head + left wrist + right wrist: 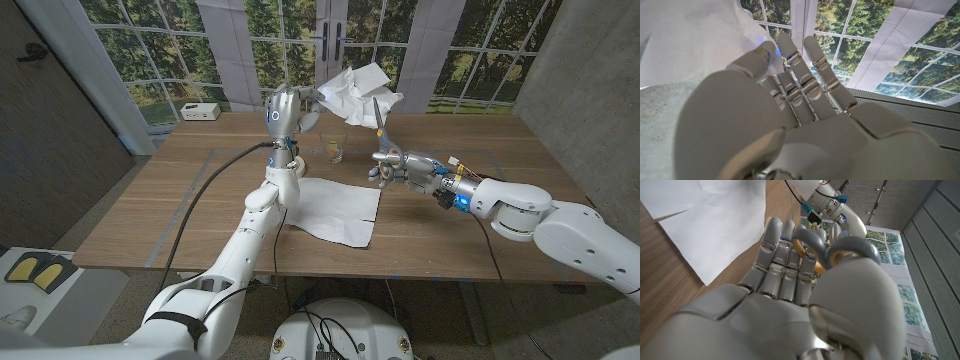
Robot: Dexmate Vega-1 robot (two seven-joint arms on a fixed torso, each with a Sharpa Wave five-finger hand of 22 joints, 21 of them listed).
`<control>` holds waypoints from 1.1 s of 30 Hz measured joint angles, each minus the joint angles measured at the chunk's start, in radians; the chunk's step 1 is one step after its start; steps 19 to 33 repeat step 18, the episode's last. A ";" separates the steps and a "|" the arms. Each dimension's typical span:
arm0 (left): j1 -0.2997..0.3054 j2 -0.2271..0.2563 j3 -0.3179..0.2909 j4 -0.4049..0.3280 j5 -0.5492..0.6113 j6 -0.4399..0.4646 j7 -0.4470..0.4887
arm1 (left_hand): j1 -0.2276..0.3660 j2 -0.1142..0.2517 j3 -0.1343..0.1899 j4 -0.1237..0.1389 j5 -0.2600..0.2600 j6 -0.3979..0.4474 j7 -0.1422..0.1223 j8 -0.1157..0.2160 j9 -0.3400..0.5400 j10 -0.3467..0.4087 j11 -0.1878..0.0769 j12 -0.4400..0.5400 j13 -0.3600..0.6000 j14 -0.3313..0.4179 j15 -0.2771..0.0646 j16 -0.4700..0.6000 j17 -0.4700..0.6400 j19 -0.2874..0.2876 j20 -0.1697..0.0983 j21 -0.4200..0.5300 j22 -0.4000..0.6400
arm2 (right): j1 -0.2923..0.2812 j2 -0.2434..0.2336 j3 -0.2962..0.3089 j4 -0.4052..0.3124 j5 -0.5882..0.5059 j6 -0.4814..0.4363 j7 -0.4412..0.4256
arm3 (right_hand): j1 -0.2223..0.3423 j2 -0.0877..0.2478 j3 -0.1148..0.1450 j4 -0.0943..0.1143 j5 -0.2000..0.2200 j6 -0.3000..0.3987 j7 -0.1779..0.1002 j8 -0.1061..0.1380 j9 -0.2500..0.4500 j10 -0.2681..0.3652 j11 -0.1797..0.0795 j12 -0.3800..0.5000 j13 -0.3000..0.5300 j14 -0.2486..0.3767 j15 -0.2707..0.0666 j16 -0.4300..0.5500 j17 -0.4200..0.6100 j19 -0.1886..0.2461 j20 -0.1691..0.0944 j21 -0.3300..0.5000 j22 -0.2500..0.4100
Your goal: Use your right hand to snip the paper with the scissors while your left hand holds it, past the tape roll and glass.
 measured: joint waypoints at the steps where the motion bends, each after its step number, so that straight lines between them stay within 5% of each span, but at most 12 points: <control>1: 0.000 0.000 0.000 -0.001 0.001 0.000 0.000 | 0.000 0.000 0.000 0.000 0.000 0.000 0.000 0.000 0.000 0.000 0.000 0.000 0.000 0.000 0.000 0.000 0.000 0.000 0.000 0.000 0.000 | 0.001 0.000 0.000 0.000 0.000 0.000 0.000 | 0.000 0.000 0.000 0.000 0.000 0.000 0.000 0.000 0.000 0.000 0.000 0.000 0.000 0.000 0.000 -0.002 0.000 -0.001 -0.001 0.000 -0.003; 33: 0.041 0.027 -0.001 -0.061 0.038 0.013 0.000 | 0.000 0.000 0.003 -0.003 0.000 0.000 0.000 0.004 -0.001 0.000 0.000 0.000 0.000 0.000 0.000 0.000 0.000 0.000 0.000 0.000 0.000 | 0.038 0.000 -0.038 0.015 0.005 -0.015 -0.009 | -0.007 0.007 0.000 0.000 0.000 -0.004 -0.004 0.008 -0.003 0.000 0.000 0.000 -0.001 0.002 0.001 -0.003 0.004 -0.005 -0.005 0.008 -0.005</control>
